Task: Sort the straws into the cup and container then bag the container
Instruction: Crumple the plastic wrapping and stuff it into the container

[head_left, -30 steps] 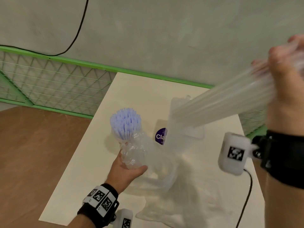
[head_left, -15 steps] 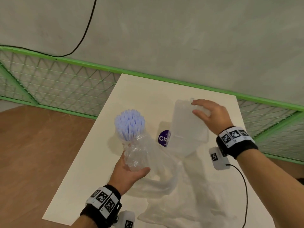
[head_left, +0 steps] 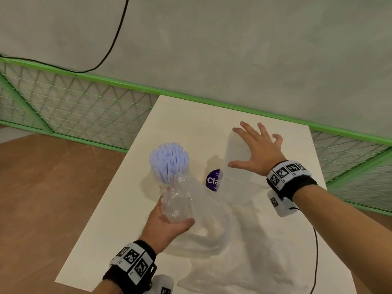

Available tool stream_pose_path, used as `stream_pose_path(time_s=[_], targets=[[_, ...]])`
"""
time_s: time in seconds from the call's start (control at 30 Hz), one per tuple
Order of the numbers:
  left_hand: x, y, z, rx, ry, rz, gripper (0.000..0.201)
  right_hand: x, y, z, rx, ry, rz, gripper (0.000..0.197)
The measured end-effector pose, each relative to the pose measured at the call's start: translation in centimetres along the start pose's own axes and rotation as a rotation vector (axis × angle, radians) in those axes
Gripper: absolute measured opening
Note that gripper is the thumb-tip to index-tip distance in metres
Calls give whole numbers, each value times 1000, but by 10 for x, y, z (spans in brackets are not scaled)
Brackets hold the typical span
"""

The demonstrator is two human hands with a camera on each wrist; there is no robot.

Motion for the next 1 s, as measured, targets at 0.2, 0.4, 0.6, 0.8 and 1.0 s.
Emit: stream_pose_path(time_s=[0.2, 0.4, 0.6, 0.8, 1.0], targets=[[2, 2, 1, 8, 3, 5, 66, -1, -16, 0, 26, 63, 48, 73], [2, 3, 4, -18, -4, -17, 67, 3, -21, 2, 21, 21, 37, 57], [2, 1, 3, -38, -7, -48, 71, 33, 7, -26, 151, -236, 294, 39], [5, 1, 5, -107, -55, -147, 90, 34, 63, -91, 342, -670, 87, 57], [6, 0, 2, -137, -129, -265, 104, 9, 76, -108, 234, -755, -342, 90]])
Point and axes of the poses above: each hand's wrist, its own y-axis away from the middle knuckle, its own x-axis out of the back of the hand, z = x × y, the point moved 1 cm from there along -y, towards the middle knuckle, and after that the axes turned 4 degrees about z, right-handed, at the moved point
